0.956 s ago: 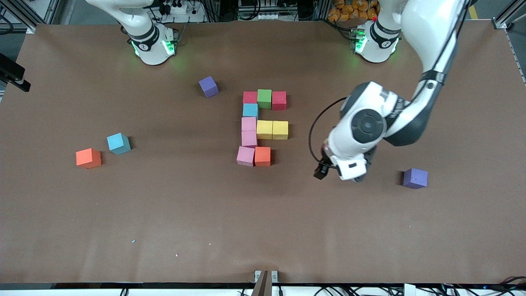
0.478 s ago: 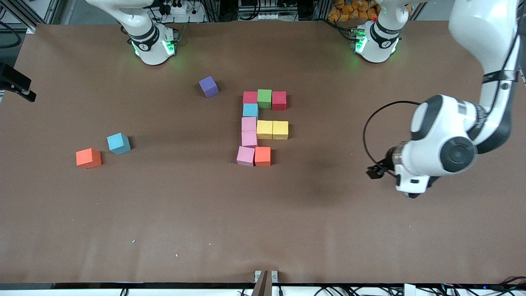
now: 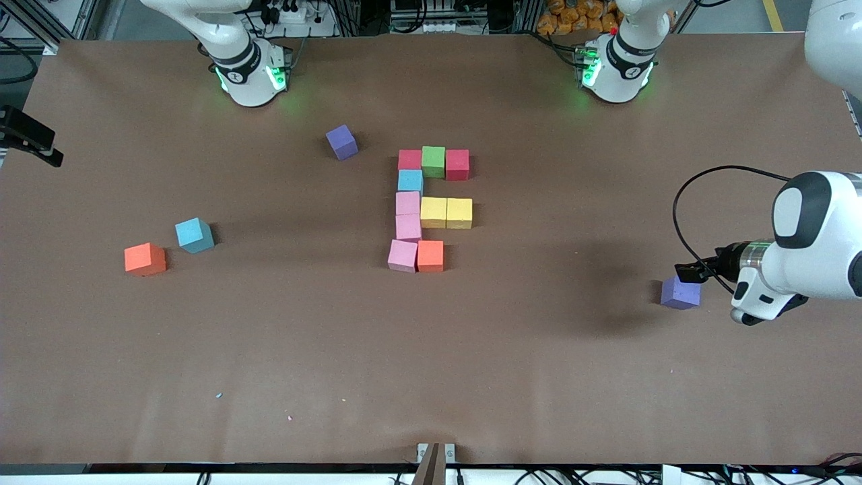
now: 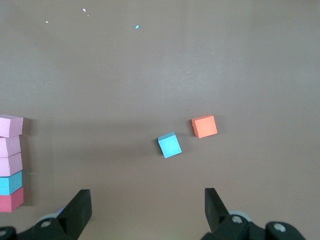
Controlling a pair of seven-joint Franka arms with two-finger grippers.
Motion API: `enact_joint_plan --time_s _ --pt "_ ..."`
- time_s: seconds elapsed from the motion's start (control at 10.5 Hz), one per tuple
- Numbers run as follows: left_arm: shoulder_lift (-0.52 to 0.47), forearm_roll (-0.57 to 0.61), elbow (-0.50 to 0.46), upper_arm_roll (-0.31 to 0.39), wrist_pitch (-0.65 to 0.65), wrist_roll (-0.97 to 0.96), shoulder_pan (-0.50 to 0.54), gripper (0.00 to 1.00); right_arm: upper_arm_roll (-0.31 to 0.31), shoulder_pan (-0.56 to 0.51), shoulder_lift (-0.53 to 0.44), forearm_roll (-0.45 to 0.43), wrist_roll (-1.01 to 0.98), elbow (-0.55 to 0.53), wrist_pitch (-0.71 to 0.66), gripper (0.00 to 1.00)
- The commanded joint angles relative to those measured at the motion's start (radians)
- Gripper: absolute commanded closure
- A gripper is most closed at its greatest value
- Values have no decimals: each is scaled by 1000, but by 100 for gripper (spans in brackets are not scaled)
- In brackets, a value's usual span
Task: Arrange 11 blocks into digit 3
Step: 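Move the left gripper to the purple cube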
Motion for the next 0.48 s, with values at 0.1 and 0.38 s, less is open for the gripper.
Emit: enact_joint_plan --time_s 0.1,0.38 --pt "58 35 -8 -14 93 172 65 0 2 9 -10 5 18 -9 -9 0" --pt "112 81 -8 -14 197 239 75 0 4 16 -10 17 18 -12 -12 0"
